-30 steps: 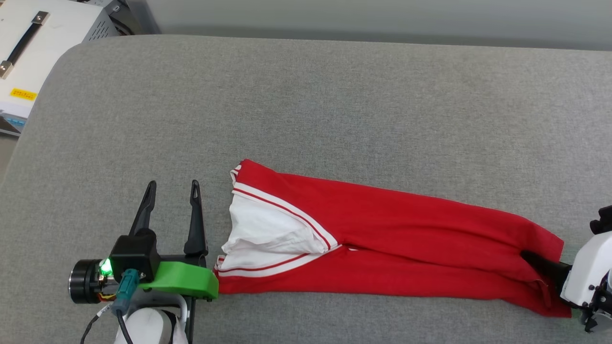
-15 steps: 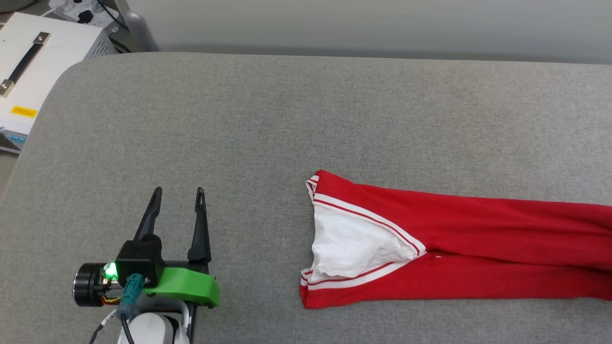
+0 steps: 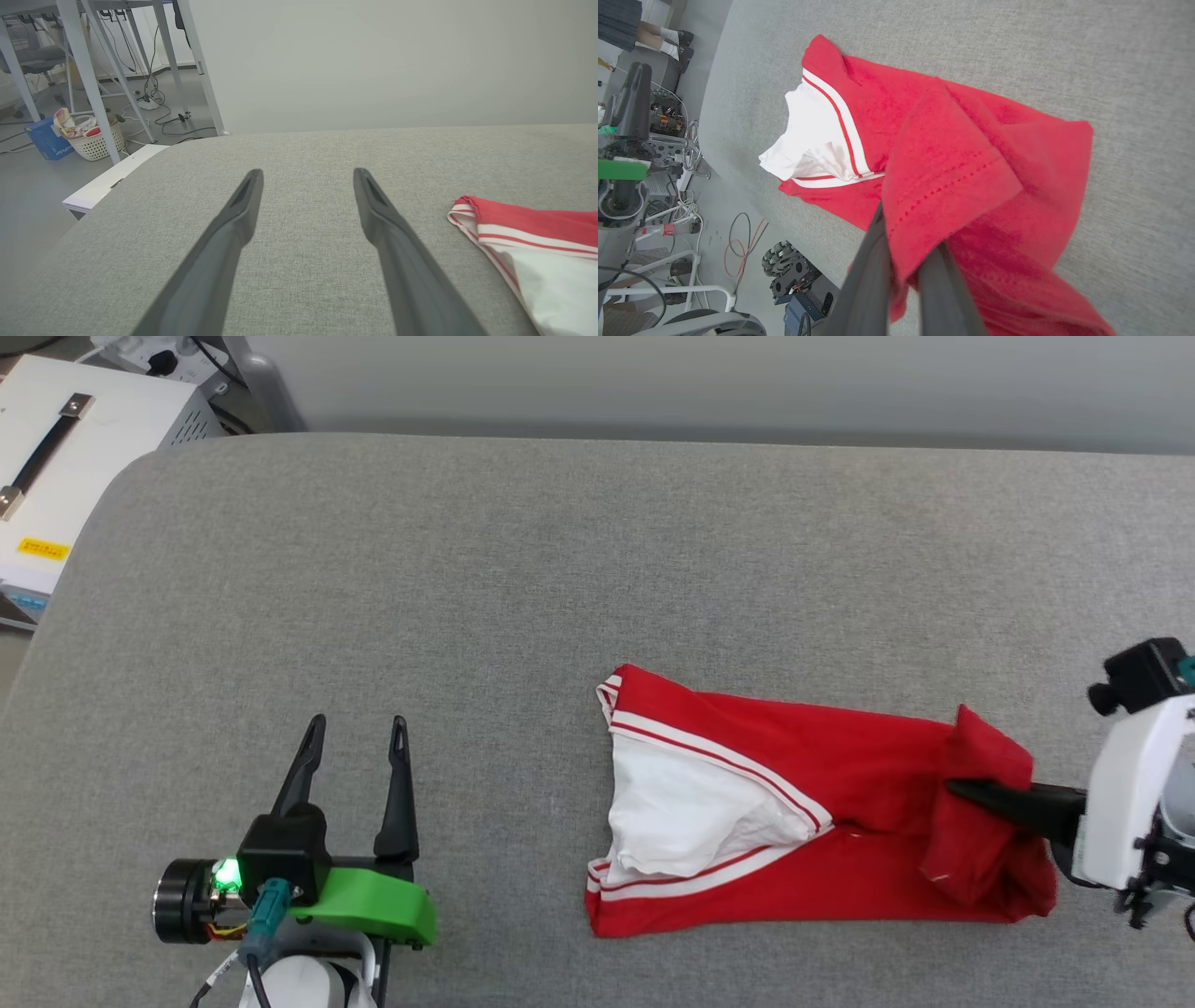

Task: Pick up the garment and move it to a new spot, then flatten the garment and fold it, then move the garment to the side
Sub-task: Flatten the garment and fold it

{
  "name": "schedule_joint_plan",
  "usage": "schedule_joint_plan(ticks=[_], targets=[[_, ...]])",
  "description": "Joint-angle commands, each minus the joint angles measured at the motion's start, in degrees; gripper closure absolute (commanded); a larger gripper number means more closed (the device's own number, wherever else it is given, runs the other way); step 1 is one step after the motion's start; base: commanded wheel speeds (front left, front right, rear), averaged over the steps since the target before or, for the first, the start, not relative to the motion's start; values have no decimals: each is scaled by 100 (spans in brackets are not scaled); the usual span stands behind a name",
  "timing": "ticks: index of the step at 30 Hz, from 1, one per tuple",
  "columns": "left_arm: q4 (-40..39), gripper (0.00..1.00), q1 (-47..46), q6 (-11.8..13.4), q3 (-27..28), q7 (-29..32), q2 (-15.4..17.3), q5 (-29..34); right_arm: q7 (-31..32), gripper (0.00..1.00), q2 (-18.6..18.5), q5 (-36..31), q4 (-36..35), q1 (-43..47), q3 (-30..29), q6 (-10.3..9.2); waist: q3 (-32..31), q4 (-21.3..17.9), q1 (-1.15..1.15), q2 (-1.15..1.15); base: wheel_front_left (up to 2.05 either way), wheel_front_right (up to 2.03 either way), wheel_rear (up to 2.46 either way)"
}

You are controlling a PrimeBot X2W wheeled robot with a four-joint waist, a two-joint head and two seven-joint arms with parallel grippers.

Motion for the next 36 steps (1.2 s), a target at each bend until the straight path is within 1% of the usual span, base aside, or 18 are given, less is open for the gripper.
schedule_joint_plan(ticks=[1,5,9,11,15,20,23,28,29,31,36], targets=[[25,0,-86,-39,0,-34,-45,51,103,100,157,-107,-52,-251,111,-4,75,67,0,0,0,0,0],[51,0,-166,-62,-1,-34,-102,119,317,100,679,-400,6,-763,500,-4,159,147,0,0,0,0,0],[54,0,-209,-75,18,-34,-149,155,307,100,1227,-664,250,-1247,836,-4,241,215,0,0,0,0,0],[51,0,-233,-83,21,-34,-172,169,310,100,1455,-799,436,-1448,1033,-4,294,249,0,0,0,0,0],[57,0,-313,-100,30,-34,-210,195,158,100,1790,-1140,907,-1794,1387,-4,421,311,0,0,0,0,0],[71,0,-402,-107,5,-34,-263,224,-164,100,2002,-1616,1642,-2018,1833,-4,551,373,0,0,0,0,0],[98,0,-429,-103,6,-34,-287,234,-310,100,2069,-1715,2024,-2001,2129,-4,575,383,0,0,0,0,0],[138,0,-382,-91,75,-34,-303,244,-758,100,2058,-1686,2194,-2036,2362,-4,482,307,0,0,0,0,0],[150,0,-363,-92,91,-34,-304,250,-920,0,2034,-1657,2161,-2050,2356,-4,438,280,0,0,0,0,0],[170,0,-334,-100,116,-34,-303,261,-1213,0,1945,-1638,2031,-2069,2361,-4,348,233,0,0,0,0,0],[161,0,-222,-109,196,-34,-294,279,-2058,0,1517,-1679,1373,-2020,2313,-4,125,80,0,0,0,0,0]])
